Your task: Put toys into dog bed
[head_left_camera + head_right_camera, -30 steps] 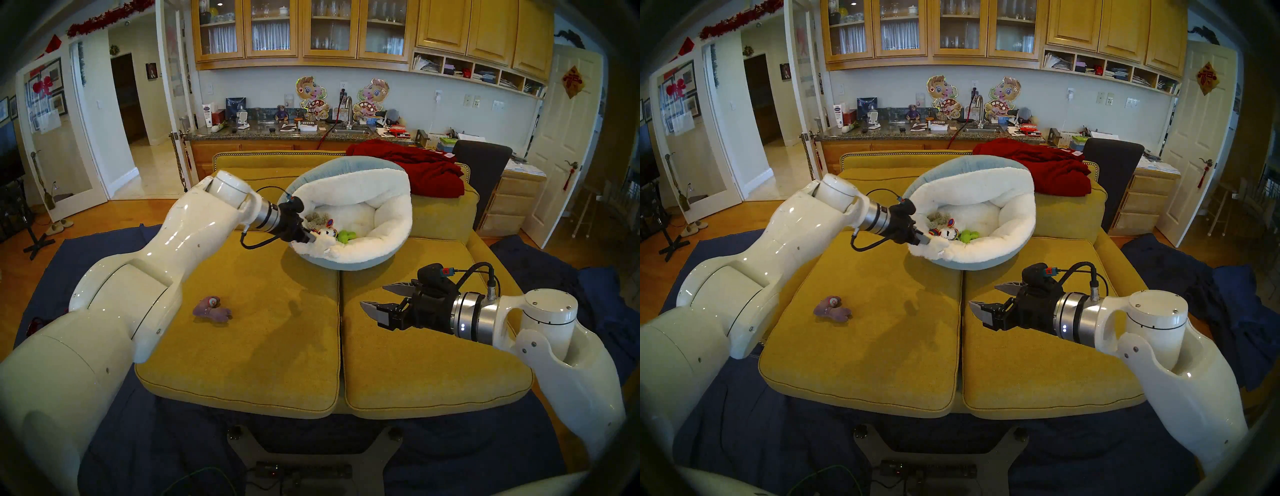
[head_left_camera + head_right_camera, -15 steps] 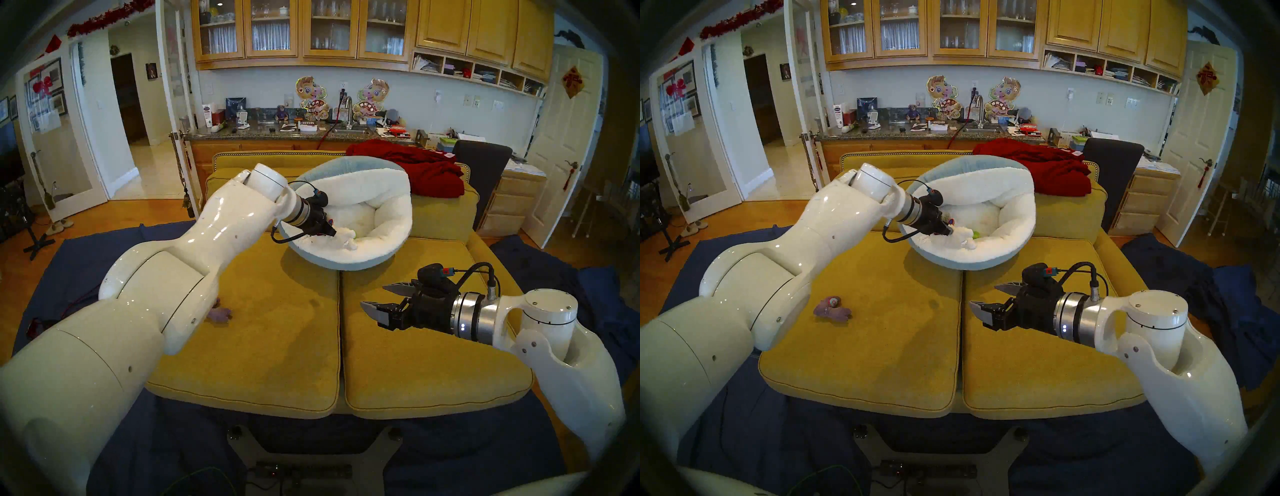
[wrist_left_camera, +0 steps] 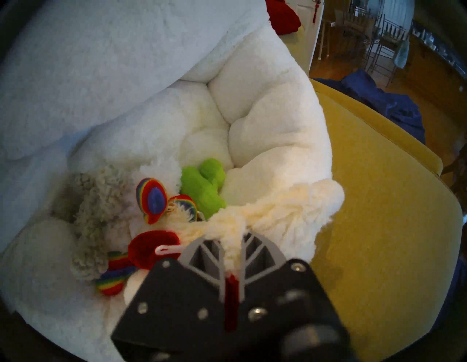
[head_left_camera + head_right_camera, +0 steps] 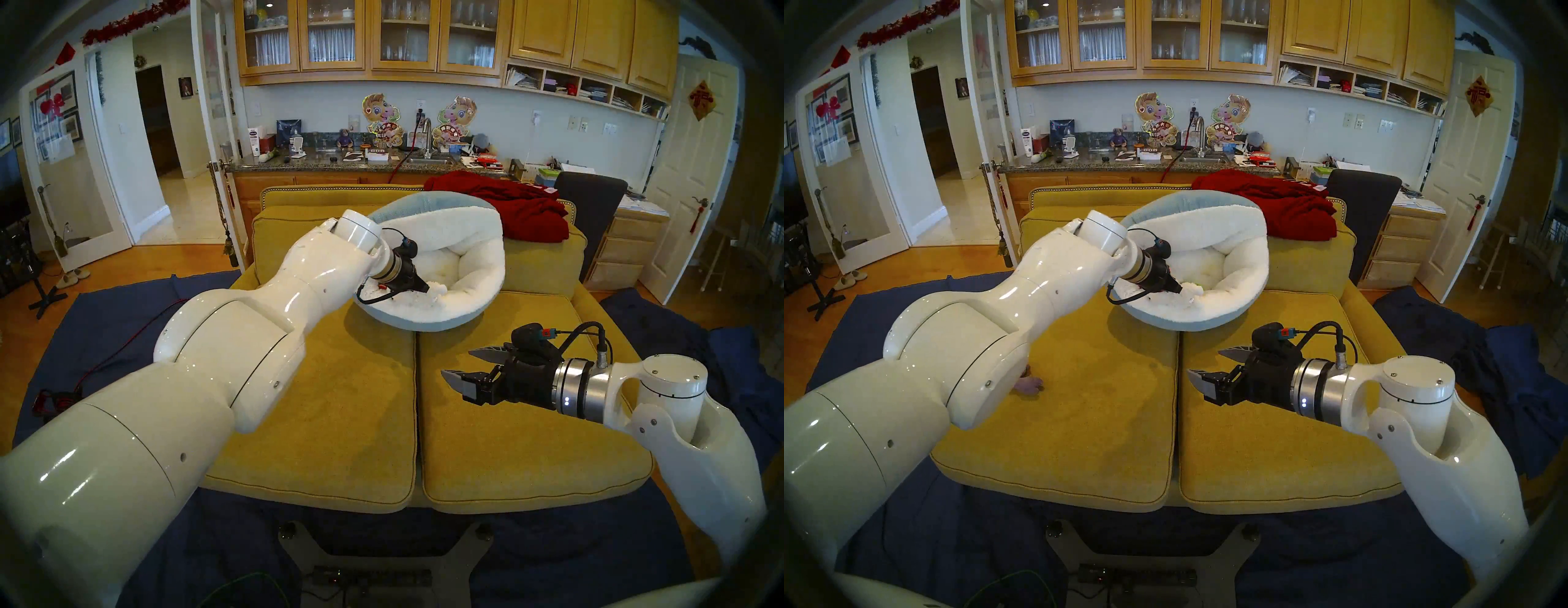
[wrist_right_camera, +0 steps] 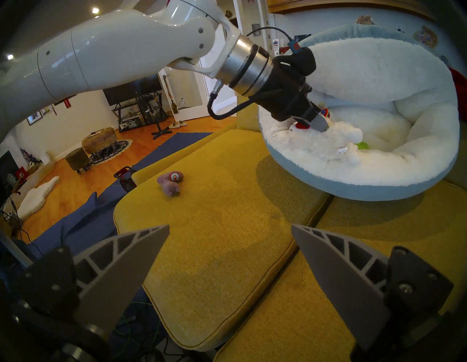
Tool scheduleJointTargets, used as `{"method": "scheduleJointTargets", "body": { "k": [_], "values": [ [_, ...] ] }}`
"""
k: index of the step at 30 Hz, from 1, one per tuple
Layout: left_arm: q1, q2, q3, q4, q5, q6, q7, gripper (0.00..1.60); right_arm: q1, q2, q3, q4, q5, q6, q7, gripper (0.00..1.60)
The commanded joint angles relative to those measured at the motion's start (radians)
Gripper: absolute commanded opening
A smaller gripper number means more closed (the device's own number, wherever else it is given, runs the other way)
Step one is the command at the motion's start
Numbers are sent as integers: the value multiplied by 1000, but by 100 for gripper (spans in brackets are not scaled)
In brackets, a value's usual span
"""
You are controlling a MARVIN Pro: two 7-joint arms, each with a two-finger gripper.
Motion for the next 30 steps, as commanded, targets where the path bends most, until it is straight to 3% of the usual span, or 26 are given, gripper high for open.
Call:
{"method": "scheduleJointTargets", "body": {
  "k": [1, 30],
  "values": [
    [-101, -60, -41, -8, -26, -27, 34, 0, 15, 1, 12, -17, 0, -7, 1, 160],
    [-100, -54, -70, 91, -22, -158, 188, 0, 13, 1, 8, -11, 0, -6, 1, 160]
  ]
}}
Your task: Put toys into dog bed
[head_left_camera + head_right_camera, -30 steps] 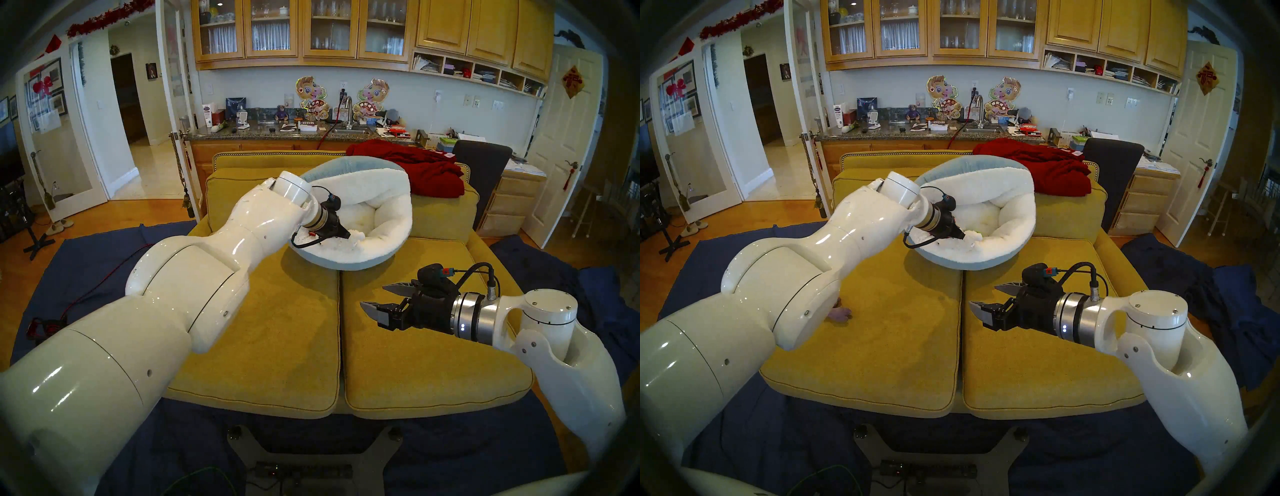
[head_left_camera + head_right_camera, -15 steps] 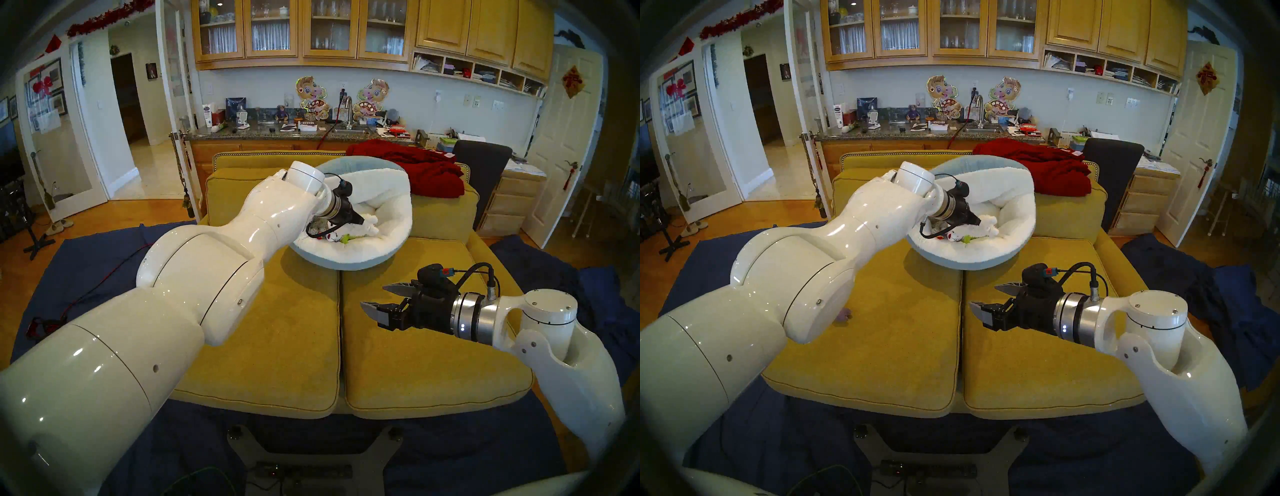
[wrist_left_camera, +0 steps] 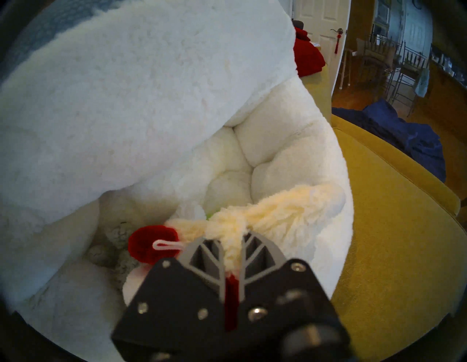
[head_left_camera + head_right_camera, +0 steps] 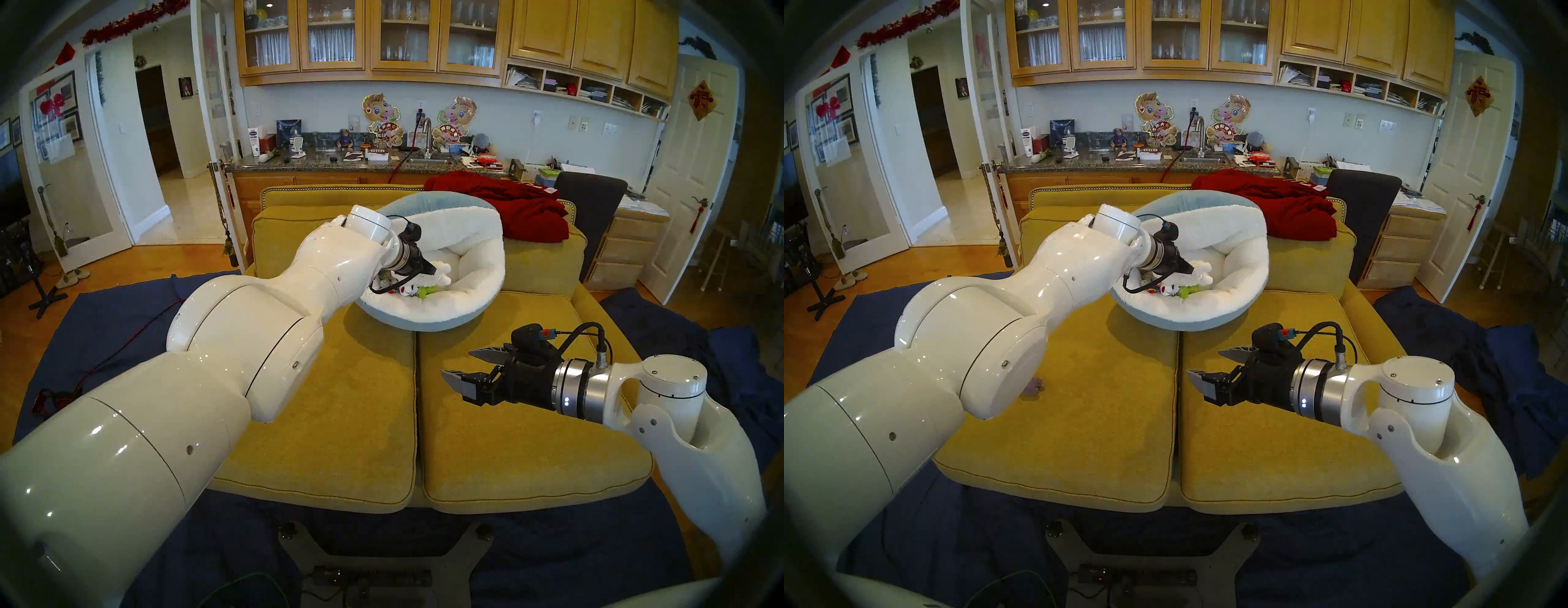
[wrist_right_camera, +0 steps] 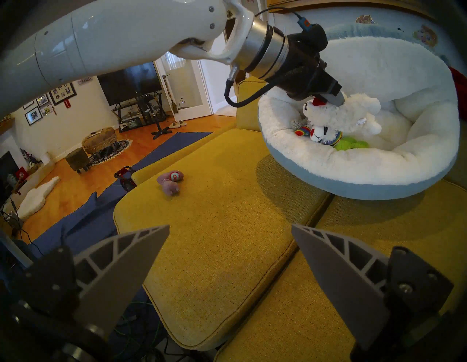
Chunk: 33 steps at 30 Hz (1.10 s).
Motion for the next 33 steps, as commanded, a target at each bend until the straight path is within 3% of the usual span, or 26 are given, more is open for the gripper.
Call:
{"method": "scheduleJointTargets", "body": {
  "k": [1, 11, 12, 13, 14, 23, 29, 33],
  "values": [
    [-57, -3, -6, -6, 3, -43, 24, 0, 13, 1, 10, -14, 0, -6, 1, 160],
    [-64, 0, -4, 9, 4, -68, 51, 0, 14, 1, 9, -12, 0, -6, 1, 160],
    [-64, 0, -3, 11, 4, -70, 53, 9, 14, 1, 9, -12, 0, -6, 1, 160],
    [-64, 0, -3, 13, 4, -73, 56, 110, 14, 1, 9, -12, 0, -6, 1, 160],
    [-63, 0, -5, 16, 3, -74, 58, 160, 14, 1, 9, -12, 0, -6, 1, 160],
    [-52, 25, 3, 39, 10, -112, 60, 160, 17, 2, 11, -16, 0, -8, 1, 160],
    [-18, 97, -19, 64, -24, -199, -64, 160, 16, 2, 18, -25, -2, -10, 0, 160],
    [-4, 143, -45, 44, -65, -159, -130, 160, 16, 2, 18, -25, -1, -10, 0, 160]
  ]
}}
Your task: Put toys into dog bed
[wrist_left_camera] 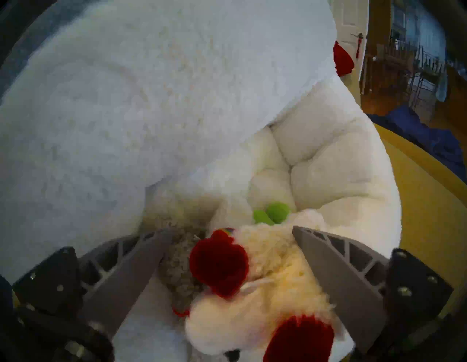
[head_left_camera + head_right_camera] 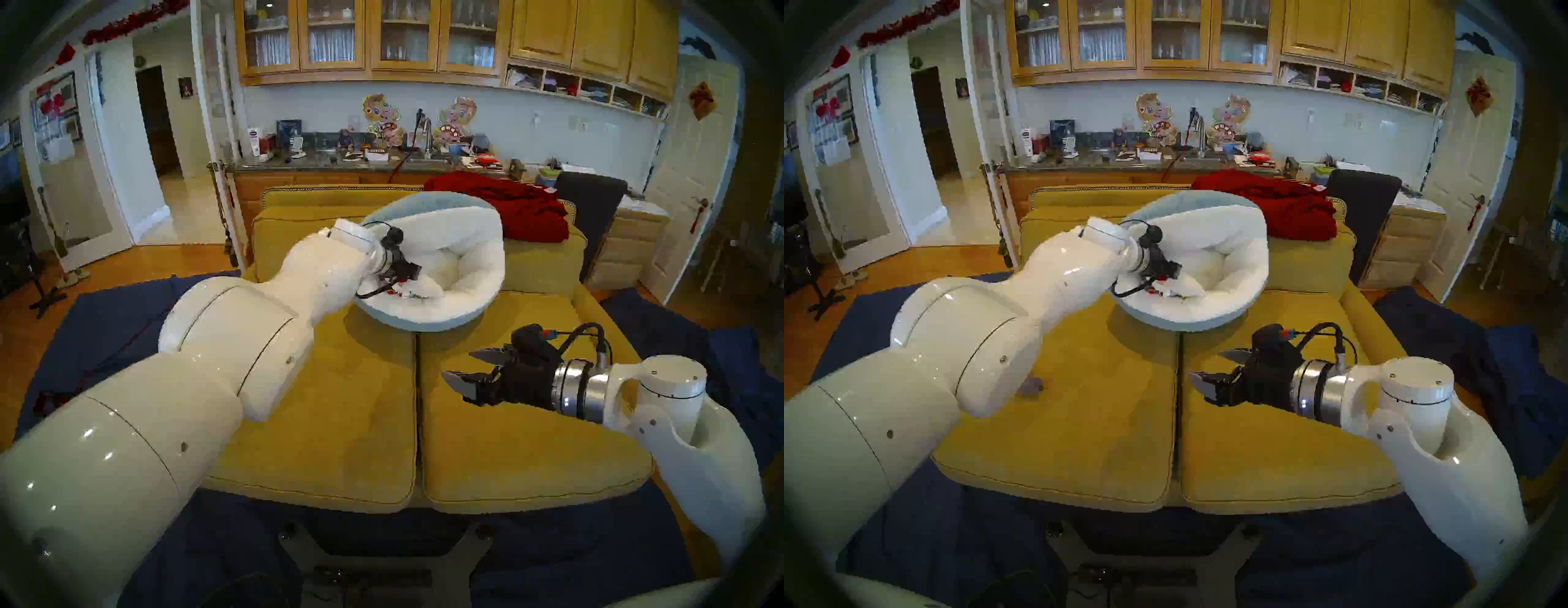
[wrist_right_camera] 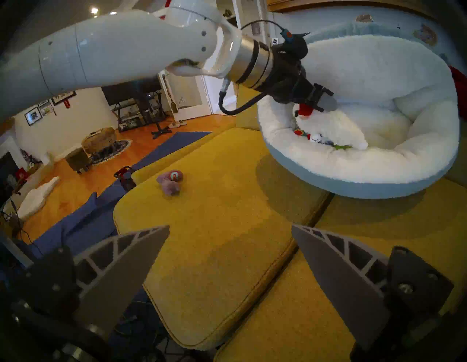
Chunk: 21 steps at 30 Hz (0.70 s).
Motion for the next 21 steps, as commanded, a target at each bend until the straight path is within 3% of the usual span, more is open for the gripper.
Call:
{"method": "scheduleJointTargets", "body": {
  "k": [1, 6, 7, 12, 15, 16, 17, 19, 21],
  "values": [
    [-20, 83, -34, -26, -51, -8, -100, 160, 15, 2, 18, -25, -2, -10, 0, 160],
    [1, 149, -47, -31, -63, 12, -223, 160, 16, 2, 15, -21, -1, -8, 0, 160],
    [11, 172, -45, -40, -64, 12, -301, 160, 16, 2, 15, -21, -1, -8, 0, 160],
    [19, 183, -44, -45, -67, 15, -294, 160, 16, 2, 15, -21, -1, -8, 0, 160],
    [33, 203, -31, -64, -59, 6, -350, 160, 16, 2, 15, -21, -1, -8, 0, 160],
    [41, 210, -23, -74, -52, -1, -381, 121, 16, 2, 15, -22, -1, -8, 0, 160],
    [49, 218, -18, -85, -49, -4, -430, 0, 16, 2, 15, -22, -1, -8, 0, 160],
    [62, 230, -7, -107, -47, -14, -469, 0, 16, 2, 16, -22, -1, -8, 0, 160],
    [68, 232, -4, -116, -49, -17, -455, 0, 16, 2, 16, -23, -1, -8, 0, 160]
  ]
}}
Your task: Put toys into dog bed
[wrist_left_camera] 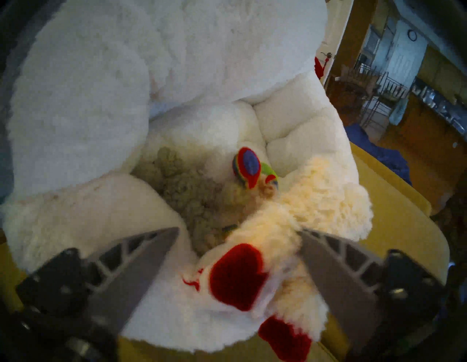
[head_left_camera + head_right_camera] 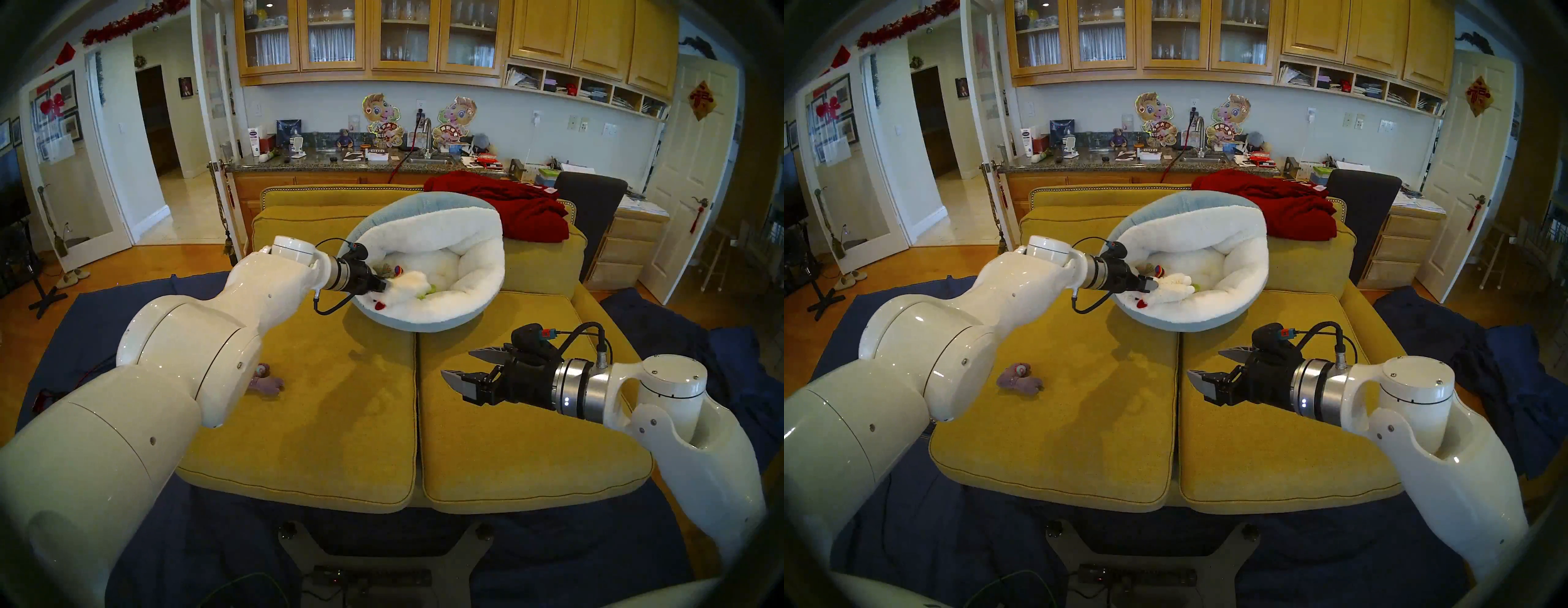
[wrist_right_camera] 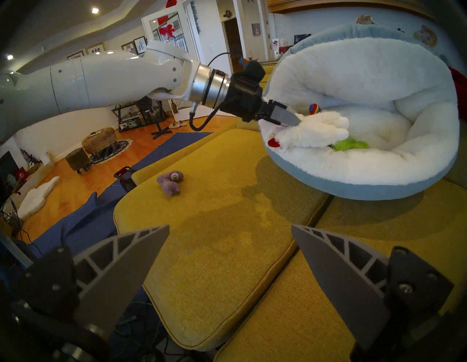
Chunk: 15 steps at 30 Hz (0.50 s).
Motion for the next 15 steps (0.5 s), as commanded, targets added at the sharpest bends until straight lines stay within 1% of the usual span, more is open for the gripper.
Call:
{"method": "scheduleJointTargets", "body": {
  "k": [1, 4, 5, 6, 7, 8, 9, 11, 12, 15],
  "values": [
    [10, 60, 28, -87, 7, -33, -131, 0, 16, 2, 16, -22, -1, -9, 0, 160],
    [26, 82, 42, -126, 5, -45, -204, 0, 16, 2, 16, -23, -1, -9, 0, 160],
    [32, 90, 45, -146, 0, -50, -207, 0, 16, 2, 17, -23, -1, -9, 0, 160],
    [34, 95, 46, -157, -1, -53, -228, 0, 16, 2, 17, -23, -1, -9, 0, 160],
    [39, 105, 44, -175, -5, -56, -270, 0, 16, 2, 17, -23, -1, -9, 0, 160],
    [32, 102, 42, -170, -14, -64, -245, 0, 16, 2, 17, -23, -1, -9, 0, 160],
    [42, 115, 41, -205, -14, -64, -290, 0, 16, 2, 17, -23, -1, -9, 0, 160],
    [38, 116, 36, -220, -23, -78, -310, 0, 16, 2, 17, -23, -1, -9, 0, 160],
    [48, 125, 31, -257, -28, -85, -333, 0, 16, 2, 17, -23, -1, -9, 0, 160],
    [46, 123, 27, -273, -33, -91, -345, 0, 16, 2, 17, -23, -1, -9, 0, 160]
  ]
}}
